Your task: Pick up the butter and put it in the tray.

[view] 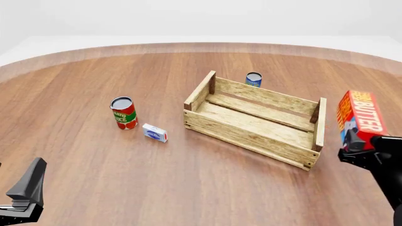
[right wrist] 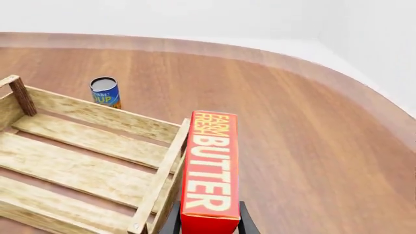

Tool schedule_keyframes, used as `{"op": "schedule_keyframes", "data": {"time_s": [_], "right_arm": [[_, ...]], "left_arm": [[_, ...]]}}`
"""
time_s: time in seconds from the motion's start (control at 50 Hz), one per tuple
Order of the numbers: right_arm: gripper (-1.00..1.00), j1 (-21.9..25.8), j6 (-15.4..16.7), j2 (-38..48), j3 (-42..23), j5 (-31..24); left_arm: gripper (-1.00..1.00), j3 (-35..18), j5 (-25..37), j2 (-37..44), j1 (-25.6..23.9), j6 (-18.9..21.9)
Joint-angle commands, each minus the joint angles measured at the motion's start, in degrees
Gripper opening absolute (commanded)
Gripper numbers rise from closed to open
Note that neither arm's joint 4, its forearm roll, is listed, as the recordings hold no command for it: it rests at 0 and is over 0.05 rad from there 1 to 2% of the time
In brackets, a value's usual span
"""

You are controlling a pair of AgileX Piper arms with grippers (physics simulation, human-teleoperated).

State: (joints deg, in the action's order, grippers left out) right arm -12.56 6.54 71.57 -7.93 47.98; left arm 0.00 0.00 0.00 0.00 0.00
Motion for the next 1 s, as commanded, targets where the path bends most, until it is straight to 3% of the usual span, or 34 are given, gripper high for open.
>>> {"op": "schedule_keyframes", "data": {"time_s": [0.02, 0.32, 1.0], "right_arm": [[-1.00, 1.11, -1.10, -9.01, -1.56, -7.46], [-1.00, 3.27, -1.38, -19.26, -5.00, -19.10], [-1.00, 8.90, -0.77, -17.91, -14.46, -26.48]], "left_arm": [[1.00, 0.00, 0.00, 0.00, 0.00, 0.00], [1.00, 0.00, 0.00, 0.00, 0.00, 0.00], [1.00, 0.00, 0.00, 0.00, 0.00, 0.00]]}}
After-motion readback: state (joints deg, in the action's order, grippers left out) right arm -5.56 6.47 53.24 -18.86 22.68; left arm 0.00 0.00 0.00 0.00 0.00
